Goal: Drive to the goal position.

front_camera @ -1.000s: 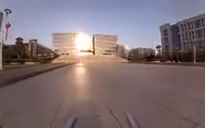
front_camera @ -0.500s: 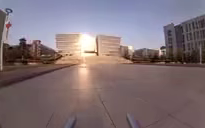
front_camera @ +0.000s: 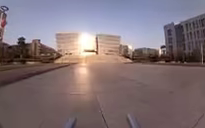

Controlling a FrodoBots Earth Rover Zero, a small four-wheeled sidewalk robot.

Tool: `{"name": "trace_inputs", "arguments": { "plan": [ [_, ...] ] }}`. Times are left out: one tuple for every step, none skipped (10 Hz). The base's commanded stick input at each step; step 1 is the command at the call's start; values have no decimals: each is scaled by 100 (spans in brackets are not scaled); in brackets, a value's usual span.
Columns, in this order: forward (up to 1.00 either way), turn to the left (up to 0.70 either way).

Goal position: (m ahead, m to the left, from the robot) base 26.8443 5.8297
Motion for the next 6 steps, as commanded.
{"name": "trace_inputs", "arguments": {
  "plan": [
    [70, 0],
    [70, 0],
    [70, 0],
    [70, 0],
    [70, 0],
    [70, 0]
  ]
}}
